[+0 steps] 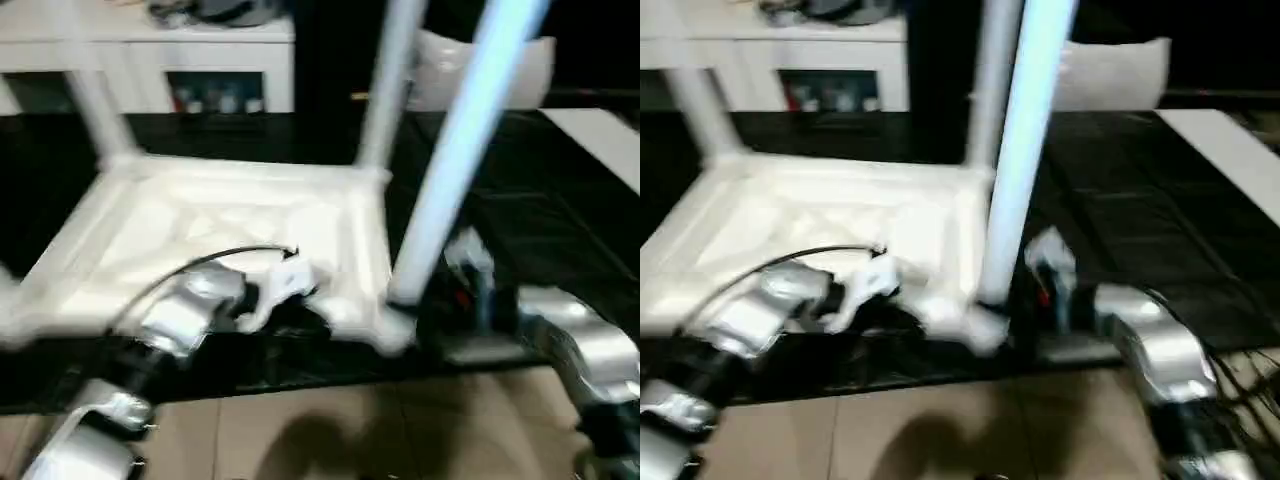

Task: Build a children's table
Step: Rotate leg to tighten

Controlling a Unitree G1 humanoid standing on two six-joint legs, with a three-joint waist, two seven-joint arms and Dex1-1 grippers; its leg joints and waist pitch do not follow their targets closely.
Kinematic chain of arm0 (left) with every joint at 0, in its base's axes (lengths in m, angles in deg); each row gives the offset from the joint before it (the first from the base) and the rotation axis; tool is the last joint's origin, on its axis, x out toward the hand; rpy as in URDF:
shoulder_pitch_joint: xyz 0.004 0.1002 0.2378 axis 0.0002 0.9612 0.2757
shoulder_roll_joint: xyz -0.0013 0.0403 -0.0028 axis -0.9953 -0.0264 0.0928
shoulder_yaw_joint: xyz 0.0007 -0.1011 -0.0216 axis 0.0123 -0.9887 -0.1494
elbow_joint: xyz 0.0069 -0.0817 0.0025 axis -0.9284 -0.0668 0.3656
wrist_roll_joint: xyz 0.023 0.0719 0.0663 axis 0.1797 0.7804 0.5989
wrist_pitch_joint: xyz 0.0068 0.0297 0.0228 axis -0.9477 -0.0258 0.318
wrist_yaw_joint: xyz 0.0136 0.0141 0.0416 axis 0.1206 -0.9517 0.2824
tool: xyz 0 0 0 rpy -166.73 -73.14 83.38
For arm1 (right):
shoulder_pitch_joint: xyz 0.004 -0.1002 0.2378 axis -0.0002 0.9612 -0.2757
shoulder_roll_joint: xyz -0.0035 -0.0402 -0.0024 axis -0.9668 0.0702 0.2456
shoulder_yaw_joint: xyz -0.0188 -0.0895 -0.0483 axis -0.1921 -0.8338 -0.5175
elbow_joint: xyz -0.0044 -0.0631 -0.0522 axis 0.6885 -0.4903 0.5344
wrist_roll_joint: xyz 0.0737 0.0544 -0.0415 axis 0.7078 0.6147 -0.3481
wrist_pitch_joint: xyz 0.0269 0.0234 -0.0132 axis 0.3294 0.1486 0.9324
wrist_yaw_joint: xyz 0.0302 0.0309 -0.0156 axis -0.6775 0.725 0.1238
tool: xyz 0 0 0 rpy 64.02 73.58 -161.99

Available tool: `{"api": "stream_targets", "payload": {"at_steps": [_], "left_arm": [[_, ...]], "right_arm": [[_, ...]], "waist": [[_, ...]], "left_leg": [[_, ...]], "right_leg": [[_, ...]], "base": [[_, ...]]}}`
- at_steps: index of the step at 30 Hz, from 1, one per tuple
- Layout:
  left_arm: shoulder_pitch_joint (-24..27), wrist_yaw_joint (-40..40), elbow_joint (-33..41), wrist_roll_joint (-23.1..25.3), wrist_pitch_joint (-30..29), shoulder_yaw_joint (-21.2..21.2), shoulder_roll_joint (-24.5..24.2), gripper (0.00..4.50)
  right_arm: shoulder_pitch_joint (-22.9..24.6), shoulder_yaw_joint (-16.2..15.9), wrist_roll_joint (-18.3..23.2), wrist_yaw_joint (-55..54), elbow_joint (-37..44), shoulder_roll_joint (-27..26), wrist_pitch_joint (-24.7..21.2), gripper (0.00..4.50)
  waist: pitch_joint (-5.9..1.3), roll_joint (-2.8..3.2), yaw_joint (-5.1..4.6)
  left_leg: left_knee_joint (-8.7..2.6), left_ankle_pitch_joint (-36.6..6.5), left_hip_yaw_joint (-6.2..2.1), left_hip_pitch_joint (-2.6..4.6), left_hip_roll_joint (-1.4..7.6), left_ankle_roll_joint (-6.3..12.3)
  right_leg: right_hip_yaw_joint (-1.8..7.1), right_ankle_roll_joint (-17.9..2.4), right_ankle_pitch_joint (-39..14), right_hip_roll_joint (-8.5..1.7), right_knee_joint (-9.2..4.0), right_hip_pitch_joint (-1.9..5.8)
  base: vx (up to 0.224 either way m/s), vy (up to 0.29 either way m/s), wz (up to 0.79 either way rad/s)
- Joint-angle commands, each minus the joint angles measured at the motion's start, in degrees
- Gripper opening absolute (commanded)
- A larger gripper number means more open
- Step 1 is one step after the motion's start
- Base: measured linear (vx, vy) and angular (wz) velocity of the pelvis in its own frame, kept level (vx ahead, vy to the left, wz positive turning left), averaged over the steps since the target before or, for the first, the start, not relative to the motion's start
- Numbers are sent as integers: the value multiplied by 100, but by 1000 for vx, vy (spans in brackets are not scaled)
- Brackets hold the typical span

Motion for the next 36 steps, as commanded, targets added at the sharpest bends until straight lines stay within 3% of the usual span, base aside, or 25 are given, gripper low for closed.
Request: {"api": "stream_targets", "payload": {"at_steps": [1, 2, 4, 6, 8, 10, 11, 12, 14, 15, 18, 21, 24, 26, 29, 30, 34, 35, 36], "left_arm": [[-89, -473, 265, -240, -190, -156, 387, 0], [-144, -1083, 236, -52, -522, -247, 639, 0], [-208, -1624, 125, 153, -643, -286, 878, 0], [-230, -1870, 93, 222, -693, -305, 1012, 0], [-254, -2069, 84, 272, -681, -303, 1166, 0], [-257, -2072, 90, 305, -654, -270, 1152, 0], [-250, -2021, 111, 338, -591, -212, 1096, 0], [-250, -2021, 111, 338, -591, -212, 1096, 0], [-230, -1890, 113, 383, -420, -154, 996, 0], [-223, -1682, 48, 449, -135, -78, 833, 0], [-222, -1454, -28, 468, 69, -26, 693, 0], [-179, -658, -122, 263, 706, 2, 391, 0], [-164, -344, -139, 231, 913, 73, 241, 0], [-187, 71, -268, 277, 1173, 257, -50, 0], [-264, 418, -478, 302, 1516, 313, -223, 0], [-274, 543, -490, 284, 1581, 326, -259, 0], [-286, 929, -519, 256, 1874, 383, -390, 0], [-312, 1103, -591, 247, 2057, 411, -456, 0], [-323, 1219, -610, 230, 2119, 433, -501, 0]], "right_arm": [[-88, -202, -60, -475, -145, -291, -235, 205], [-186, -111, -217, -1126, -238, -555, -313, 205], [-252, -49, -328, -1609, -339, -784, -256, 203], [-274, 6, -380, -1825, -401, -929, -144, 203], [-201, 96, -249, -1715, -378, -1114, 98, 268], [-183, 131, -209, -1702, -355, -1142, 93, 277], [-155, 170, -167, -1666, -313, -1145, 147, 290], [-155, 170, -167, -1666, -313, -1145, 147, 303], [-120, 184, -145, -1547, -272, -1078, 273, 317], [-59, 184, -74, -1206, -232, -882, 473, 324], [-16, 187, -22, -882, -244, -686, 652, 358], [102, 155, 40, 9, -233, -196, 938, 382], [117, 92, 37, 286, -226, -10, 1021, 409], [53, -59, -79, 676, -342, 324, 1215, 409], [13, -142, 11, 1305, -395, 572, 1336, 409], [4, -163, 29, 1454, -411, 630, 1373, 409], [-31, -215, 100, 1802, -470, 738, 1460, 375], [-14, -313, 174, 2036, -434, 828, 1464, 358], [22, -389, 235, 2201, -366, 889, 1407, 344]], "waist": [[-309, -55, -1], [-339, -54, -77], [-319, -38, -113], [-333, -37, -142], [-353, -9, -123], [-373, -19, -106], [-385, 14, -89], [-385, 14, -89], [-398, 7, -79], [-418, 27, -44], [-407, 13, -19], [-397, 1, 43], [-384, 6, 68], [-374, 27, 75], [-375, 11, 101], [-373, -28, 109], [-383, -8, 189], [-390, -59, 196], [-390, -29, 233]], "left_leg": [[-329, -1052, 38, -120, -19, 203], [-342, -1037, 21, -141, 11, 277], [-342, -1046, 20, -112, 15, 282], [-324, -1076, 20, -112, -13, 325], [-367, -966, 0, -124, 48, 420], [-387, -806, -8, -160, 60, 473], [-401, -556, -16, -174, 91, 535], [-401, -556, -16, -174, 91, 535], [-396, -370, -3, -175, 102, 601], [-391, -274, -8, -173, 103, 654], [-393, -237, 13, -174, 112, 774], [-386, -296, 31, -170, 95, 771], [-401, -418, 34, -165, 101, 749], [-407, -488, 30, -151, 113, 690], [-404, -587, 38, -138, 113, 667], [-406, -605, 42, -144, 116, 675], [-408, -482, 43, -127, 148, 676], [-405, -407, 46, -129, 159, 666], [-404, -394, 46, -125, 152, 693]], "right_leg": [[120, 290, -3523, -292, -668, 355], [102, 276, -3317, -295, -663, 388], [84, 240, -3287, -284, -697, 336], [51, 267, -3334, -294, -717, 354], [108, 114, -2958, -323, -670, 373], [152, -2, -2669, -331, -602, 408], [212, -220, -2268, -340, -514, 413], [212, -220, -2268, -340, -514, 413], [261, -436, -1973, -346, -444, 424], [271, -494, -1800, -355, -414, 433], [293, -577, -1642, -350, -391, 433], [304, -560, -1824, -351, -400, 434], [315, -517, -1994, -357, -410, 424], [318, -508, -2084, -351, -414, 408], [321, -495, -2170, -351, -419, 398], [327, -483, -2201, -352, -418, 405], [345, -558, -2036, -358, -377, 385], [354, -610, -1907, -358, -350, 386], [352, -635, -1884, -357, -339, 393]], "base": [[0, 0, 0], [0, 0, 0], [0, 0, 0], [0, 0, 0], [0, 0, 0], [0, 0, 0], [0, 0, 0], [0, 0, 0], [0, 0, 0], [0, 0, 0], [0, 0, 0], [0, 0, 0], [0, 0, 0], [0, 0, 0], [0, 0, 0], [0, 0, 0], [0, 0, 0], [0, 0, 0], [0, 0, 0]]}}
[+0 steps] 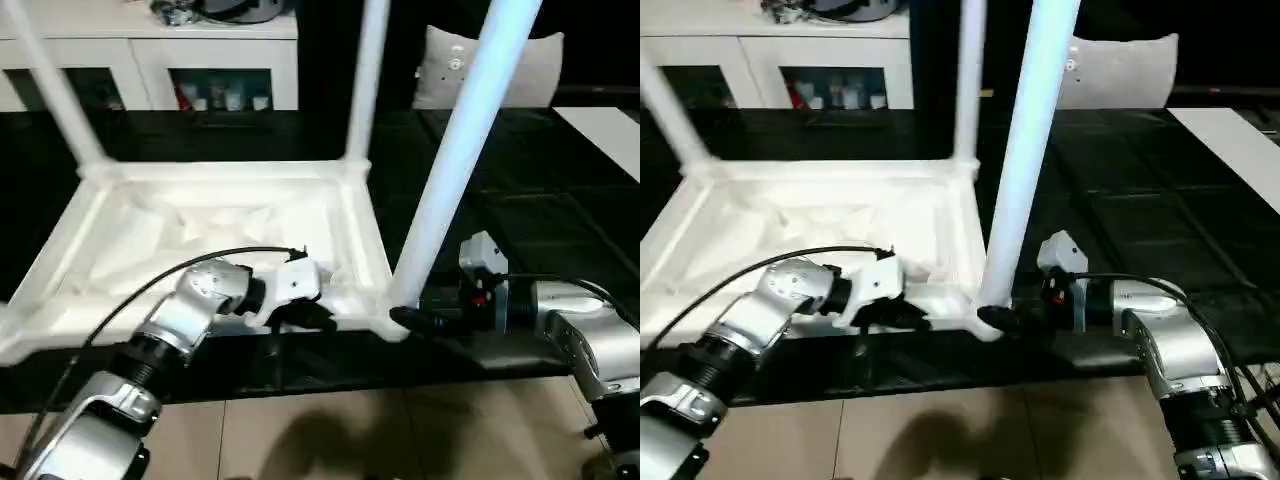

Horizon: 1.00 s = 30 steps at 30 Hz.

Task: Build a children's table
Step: Rotate leg to tighten

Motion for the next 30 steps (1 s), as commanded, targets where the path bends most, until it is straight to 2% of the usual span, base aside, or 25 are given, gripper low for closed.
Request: {"api": "stream_targets", "payload": {"at_steps": [1, 2, 4, 5, 8, 10, 13, 16, 19, 22, 23, 26, 28, 29, 30], "left_arm": [[-113, 472, 23, 0, 260, 198, -102, 0], [-114, 571, 17, -32, 295, 217, -135, 0], [-116, 627, 16, -41, 330, 231, -156, 0], [-126, 775, -9, -45, 424, 248, -200, 0], [-130, 854, -21, -39, 489, 255, -230, 0], [-138, 921, -49, -29, 539, 260, -257, 0], [-132, 973, -52, -61, 545, 253, -269, 0], [-121, 997, -47, -96, 518, 244, -266, 0], [-66, 955, 72, -194, 191, 164, -231, 0], [-49, 546, 172, -163, -230, 36, -97, 0], [-47, 411, 197, -168, -403, -12, -38, 0], [-2, -121, 440, -201, -1035, -153, 235, 0], [-13, -589, 513, -180, -1360, -257, 473, 0], [-26, -750, 524, -181, -1476, -294, 560, 0], [-43, -916, 529, -184, -1592, -331, 650, 0]], "right_arm": [[38, -197, 204, 496, 184, 222, -92, 344], [66, -243, 215, 602, 214, 256, -109, 336], [73, -260, 211, 635, 211, 263, -113, 314], [73, -287, 211, 726, 189, 265, -145, 302], [78, -307, 229, 802, 185, 269, -183, 291], [89, -339, 260, 883, 190, 282, -199, 262], [119, -402, 339, 935, 239, 320, -240, 251], [136, -414, 345, 942, 257, 307, -257, 218], [179, -368, 498, 873, 389, 197, -482, 207], [196, -289, 608, 454, 552, 1, -825, 199], [206, -299, 524, 241, 584, -77, -766, 199], [96, -160, 171, -1160, 577, -660, -964, 198], [-25, -27, 21, -1892, 458, -995, -1147, 196], [-55, -1, -31, -2093, 435, -1088, -1209, 195], [-77, 19, -77, -2262, 427, -1167, -1279, 195]], "waist": [[-362, -62, 14], [-360, -111, 12], [-356, -86, 40], [-349, -106, 52], [-343, -104, 74], [-349, -108, 88], [-353, -117, 97], [-354, -116, 106], [-348, -117, 106], [-346, -114, 104], [-331, -119, 77], [-319, -104, 47], [-307, -102, -36], [-313, -97, -101], [-318, -96, -139]], "left_leg": [[-374, -372, 60, -65, 161, 633], [-373, -372, 67, -72, 166, 644], [-376, -400, 71, -74, 170, 620], [-382, -457, 70, -71, 166, 546], [-388, -528, 74, -61, 161, 468], [-387, -520, 72, -62, 157, 453], [-388, -465, 71, -63, 156, 433], [-386, -453, 72, -63, 161, 440], [-387, -483, 78, -66, 152, 418], [-391, -439, 66, -75, 158, 386], [-392, -524, 77, -74, 131, 323], [-394, -608, 74, -43, 90, 175], [-393, -720, 57, -71, 57, 95], [-391, -735, 40, -97, 59, 42], [-374, -795, 49, -72, 44, 55]], "right_leg": [[357, -665, -1859, -352, -298, 406], [361, -665, -1850, -350, -294, 410], [364, -677, -1894, -365, -290, 401], [360, -651, -2006, -367, -303, 400], [364, -570, -2168, -365, -326, 397], [363, -550, -2173, -369, -323, 401], [363, -531, -2131, -364, -317, 404], [364, -565, -2068, -361, -307, 399], [364, -545, -2130, -357, -318, 406], [361, -525, -2124, -358, -312, 411], [351, -438, -2329, -357, -355, 399], [316, -234, -2781, -351, -428, 378], [259, -80, -3026, -336, -485, 387], [244, -33, -3028, -324, -472, 404], [232, 13, -3080, -321, -516, 385]], "base": [[0, 0, 0], [0, 0, 0], [0, 0, 0], [0, 0, 0], [0, 0, 0], [0, 0, 0], [0, 0, 0], [0, 0, 0], [0, 0, 0], [0, 0, 0], [0, 0, 0], [0, 0, 0], [0, 0, 0], [0, 0, 0], [0, 0, 0]]}}
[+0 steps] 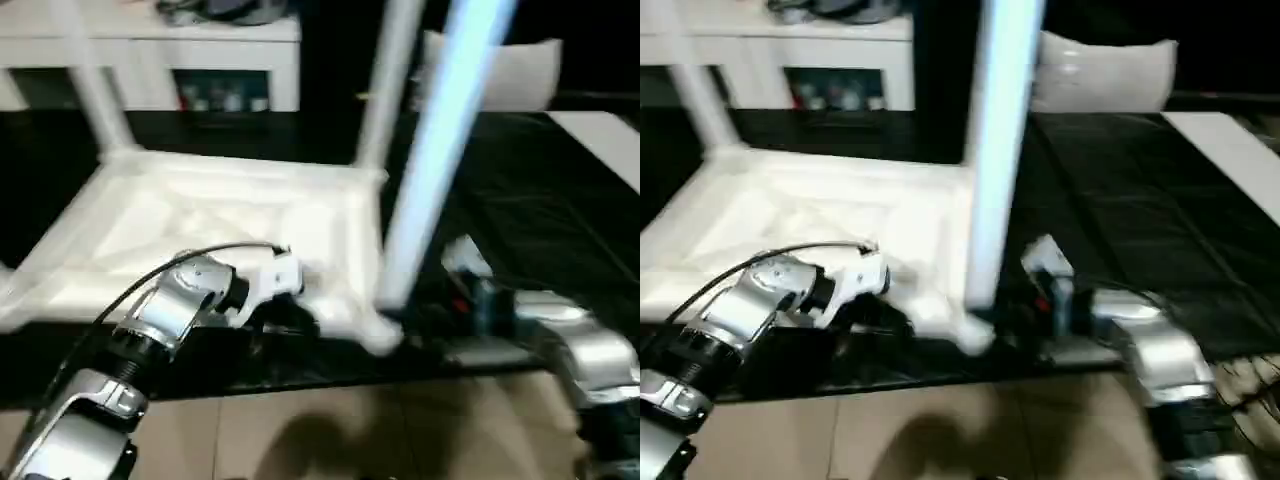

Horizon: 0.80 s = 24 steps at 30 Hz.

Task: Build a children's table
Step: Rotate leg to tighten

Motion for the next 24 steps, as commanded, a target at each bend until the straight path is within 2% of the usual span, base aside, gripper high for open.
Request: {"api": "stream_targets", "payload": {"at_steps": [1, 2, 3, 4, 6, 8, 10, 12, 13, 15, 16, 19, 20, 21, 24], "left_arm": [[-55, -263, 310, -218, -123, 63, 379, 0], [-144, -977, 231, -172, -494, -93, 763, 0], [-144, -977, 231, -172, -494, -93, 763, 0], [-191, -1549, 191, -88, -742, -208, 1058, 0], [-198, -1919, 183, 51, -782, -227, 1233, 0], [-161, -2035, 264, 74, -863, -253, 1354, 0], [-121, -2031, 377, 54, -927, -254, 1407, 0], [-85, -1917, 490, 91, -872, -162, 1300, 0], [-85, -1917, 490, 91, -872, -162, 1300, 0], [-62, -1655, 460, 100, -596, -129, 1080, 0], [-52, -1580, 454, 108, -526, -117, 1022, 0], [2, -1225, 433, 160, -115, 6, 775, 0], [18, -1030, 368, 203, 193, 75, 622, 0], [25, -876, 317, 211, 393, 113, 526, 0], [33, -340, 262, 193, 626, 254, 241, 0]], "right_arm": [[-146, -271, 22, -235, 51, -219, -126, 194], [-207, -131, -189, -1027, -15, -606, -267, 193], [-207, -131, -189, -1027, -15, -606, -267, 193], [-219, -63, -362, -1585, -14, -877, -313, 193], [-177, -69, -465, -1863, 14, -1037, -126, 193], [-109, 19, -263, -1830, 81, -1185, -29, 193], [-49, 30, -211, -1803, 159, -1221, 27, 247], [11, 85, -179, -1716, 257, -1201, 53, 260], [11, 85, -179, -1716, 257, -1201, 53, 270], [74, 37, -127, -1220, 321, -903, 178, 283], [92, 17, -124, -1097, 326, -809, 226, 297], [136, -21, -130, -652, 314, -430, 372, 317], [147, -6, -118, -385, 305, -203, 459, 317], [143, 2, -116, -217, 289, -58, 511, 332], [143, -91, -84, 455, 273, 380, 593, 343]], "waist": [[-333, -39, 3], [-338, -32, -11], [-332, -22, -48], [-346, -31, -59], [-352, -22, -62], [-363, -24, -51], [-377, -16, -46], [-388, 4, -33], [-386, 41, -25], [-384, 19, -28], [-379, 47, -23], [-364, 28, -22], [-365, 13, -5], [-360, 23, -8], [-352, 12, 1]], "left_leg": [[-385, -811, 34, -95, 31, 204], [-389, -791, 33, -113, 32, 243], [-389, -726, 33, -115, 48, 227], [-378, -720, 34, -109, 40, 229], [-377, -624, 48, -102, 23, 304], [-386, -538, 42, -118, 41, 381], [-392, -384, 30, -146, 65, 465], [-390, -211, 24, -147, 95, 550], [-392, -199, 19, -144, 96, 566], [-391, -264, 31, -148, 88, 621], [-393, -281, 35, -137, 90, 627], [-390, -391, 49, -138, 85, 659], [-391, -429, 45, -141, 76, 665], [-390, -474, 52, -135, 81, 683], [-396, -553, 50, -126, 87, 661]], "right_leg": [[217, 19, -3071, -329, -533, 384], [224, 7, -3007, -328, -522, 396], [227, -65, -2897, -317, -510, 365], [221, -77, -2882, -319, -511, 372], [233, -97, -2787, -313, -519, 370], [252, -153, -2610, -318, -479, 385], [280, -249, -2316, -324, -420, 409], [314, -447, -1865, -328, -345, 406], [317, -491, -1789, -330, -336, 407], [326, -557, -1735, -325, -329, 426], [333, -579, -1730, -328, -332, 416], [340, -586, -1815, -329, -349, 420], [332, -541, -1945, -337, -365, 430], [339, -508, -2017, -334, -372, 418], [327, -464, -2164, -330, -384, 410]], "base": [[0, 0, 0], [0, 0, 0], [0, 0, 0], [0, 0, 0], [0, 0, 0], [0, 0, 0], [0, 0, 0], [0, 0, 0], [0, 0, 0], [0, 0, 0], [0, 0, 0], [0, 0, 0], [0, 0, 0], [0, 0, 0], [0, 0, 0]]}}
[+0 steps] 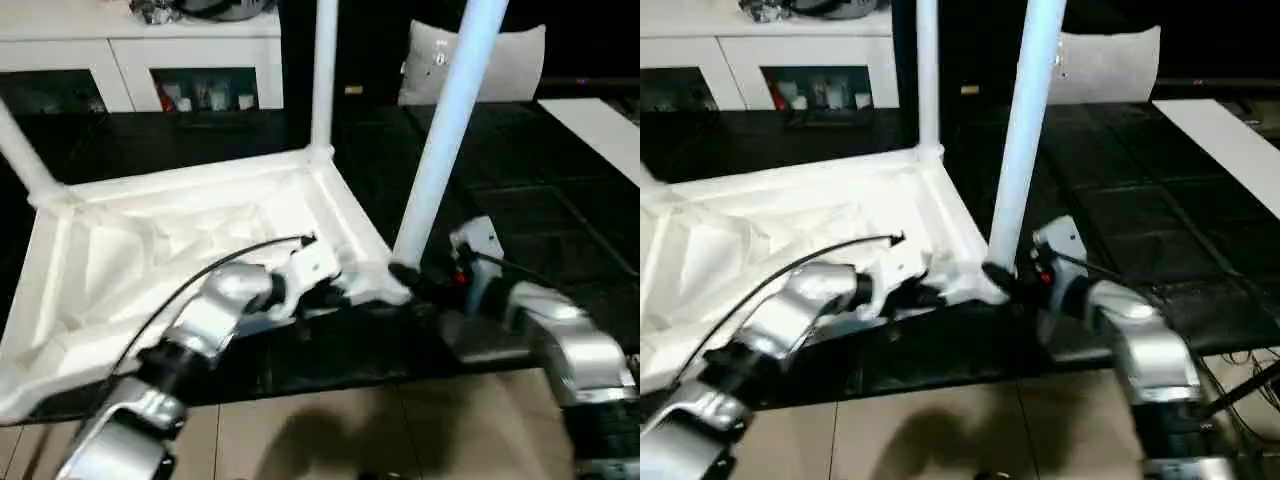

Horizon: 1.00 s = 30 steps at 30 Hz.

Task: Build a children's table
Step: Rotate leg to tighten

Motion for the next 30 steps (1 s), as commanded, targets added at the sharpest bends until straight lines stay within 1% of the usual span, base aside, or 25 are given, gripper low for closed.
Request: {"api": "stream_targets", "payload": {"at_steps": [1, 2, 3, 5, 7, 8, 10, 12, 13, 14, 15, 16, 17, 18, 19, 20, 24, 25, 27, 28, 29, 30], "left_arm": [[-130, 491, 38, -26, 336, 212, -116, 0], [-146, 652, -6, -35, 428, 255, -190, 0], [-154, 706, -28, -43, 470, 272, -216, 0], [-174, 1036, -105, -78, 724, 360, -359, 0], [-173, 1290, -100, -110, 899, 422, -463, 0], [-169, 1530, -78, -153, 981, 467, -543, 0], [-165, 1758, -41, -184, 1021, 511, -614, 0], [-162, 2038, 5, -202, 1100, 582, -713, 0], [-163, 2114, 11, -203, 1130, 605, -738, 0], [-166, 2161, 11, -193, 1172, 631, -755, 0], [-167, 2296, 14, -198, 1247, 680, -797, 0], [-168, 2339, 9, -203, 1278, 695, -810, 0], [-169, 2392, 7, -218, 1307, 704, -826, 0], [-169, 2394, 7, -219, 1308, 703, -826, 0], [-167, 2399, 9, -230, 1309, 695, -820, 0], [-166, 2398, 14, -236, 1303, 689, -813, 0], [-162, 2432, 5, -244, 1312, 680, -775, 0], [-148, 2424, 26, -272, 1251, 667, -748, 0], [-133, 2292, 84, -375, 931, 570, -650, 0], [-133, 2292, 84, -375, 931, 570, -650, 0], [-133, 2115, 132, -473, 617, 468, -547, 0], [-133, 2115, 132, -473, 617, 468, -547, 0]], "right_arm": [[0, -314, 194, 822, 224, 257, 109, 343], [-3, -355, 246, 1097, 237, 402, 114, 343], [-6, -369, 266, 1195, 235, 451, 119, 343], [-57, -431, 343, 1630, 170, 647, 178, 311], [-94, -480, 403, 1877, 137, 750, 166, 307], [-120, -546, 457, 2096, 121, 840, 152, 292], [-132, -622, 498, 2290, 120, 914, 134, 271], [-136, -724, 541, 2536, 131, 998, 93, 267], [-135, -752, 548, 2617, 133, 1022, 83, 248], [-128, -784, 552, 2685, 140, 1038, 76, 248], [-102, -839, 613, 2831, 195, 1063, 2, 236], [-95, -856, 634, 2879, 208, 1072, -18, 227], [-75, -899, 674, 2943, 259, 1080, -73, 218], [-74, -902, 678, 2947, 263, 1080, -80, 218], [-64, -923, 685, 2961, 282, 1074, -83, 202], [-62, -932, 683, 2938, 283, 1051, -89, 197], [-48, -989, 731, 2943, 290, 1029, -136, 193], [-20, -984, 779, 2953, 335, 1021, -192, 193], [20, -867, 945, 2845, 427, 930, -366, 193], [20, -867, 945, 2845, 427, 930, -366, 193], [32, -756, 1028, 2615, 491, 813, -534, 193], [32, -756, 1028, 2615, 491, 813, -534, 193]], "waist": [[-352, -48, 37], [-340, -42, 55], [-343, -46, 56], [-351, -48, 93], [-353, -46, 135], [-355, -56, 153], [-364, -45, 176], [-362, -42, 205], [-361, -87, 205], [-359, -77, 227], [-355, -83, 251], [-355, -78, 268], [-347, -78, 292], [-347, -70, 303], [-346, -70, 305], [-346, -66, 300], [-355, -78, 294], [-358, -77, 294], [-364, -74, 297], [-362, -75, 295], [-361, -76, 292], [-357, -69, 305]], "left_leg": [[-371, -565, 37, -87, 95, 595], [-371, -612, 38, -74, 108, 620], [-373, -604, 37, -77, 117, 620], [-369, -562, 38, -67, 118, 617], [-372, -535, 39, -65, 128, 611], [-372, -506, 40, -68, 136, 604], [-366, -462, 46, -67, 148, 603], [-367, -458, 52, -60, 154, 591], [-369, -452, 56, -62, 163, 595], [-369, -439, 55, -66, 165, 583], [-370, -461, 59, -53, 170, 558], [-369, -467, 58, -58, 160, 555], [-376, -524, 63, -48, 166, 516], [-378, -529, 61, -46, 163, 492], [-381, -541, 60, -47, 163, 473], [-381, -565, 56, -49, 158, 435], [-376, -514, 56, -56, 143, 405], [-374, -500, 56, -58, 142, 408], [-374, -448, 53, -62, 151, 414], [-375, -439, 56, -57, 155, 412], [-372, -433, 68, -59, 148, 417], [-376, -440, 55, -53, 150, 410]], "right_leg": [[312, -463, -2188, -335, -385, 446], [322, -479, -2218, -339, -386, 428], [326, -489, -2202, -342, -381, 433], [330, -526, -2138, -344, -368, 430], [334, -556, -2097, -348, -355, 432], [336, -596, -2031, -347, -334, 431], [344, -663, -1906, -352, -306, 432], [347, -697, -1888, -347, -303, 431], [350, -703, -1881, -347, -297, 429], [355, -709, -1889, -355, -290, 428], [353, -698, -1960, -362, -301, 417], [350, -681, -1999, -360, -306, 425], [355, -631, -2093, -359, -314, 415], [354, -614, -2124, -363, -320, 417], [351, -599, -2152, -363, -322, 418], [349, -555, -2208, -365, -333, 420], [342, -490, -2230, -354, -338, 425], [341, -493, -2213, -354, -337, 428], [345, -516, -2130, -354, -319, 432], [347, -528, -2098, -348, -317, 428], [350, -542, -2083, -348, -321, 426], [340, -543, -2129, -357, -326, 427]], "base": [[0, 0, 0], [0, 0, 0], [0, 0, 0], [0, 0, 0], [0, 0, 0], [0, 0, 0], [0, 0, 0], [0, 0, 0], [0, 0, 0], [0, 0, 0], [0, 0, 0], [0, 0, 0], [0, 0, 0], [0, 0, 0], [0, 0, 0], [0, 0, 0], [0, 0, 0], [0, 0, 0], [0, 0, 0], [0, 0, 0], [0, 0, 0], [0, 0, 0]]}}
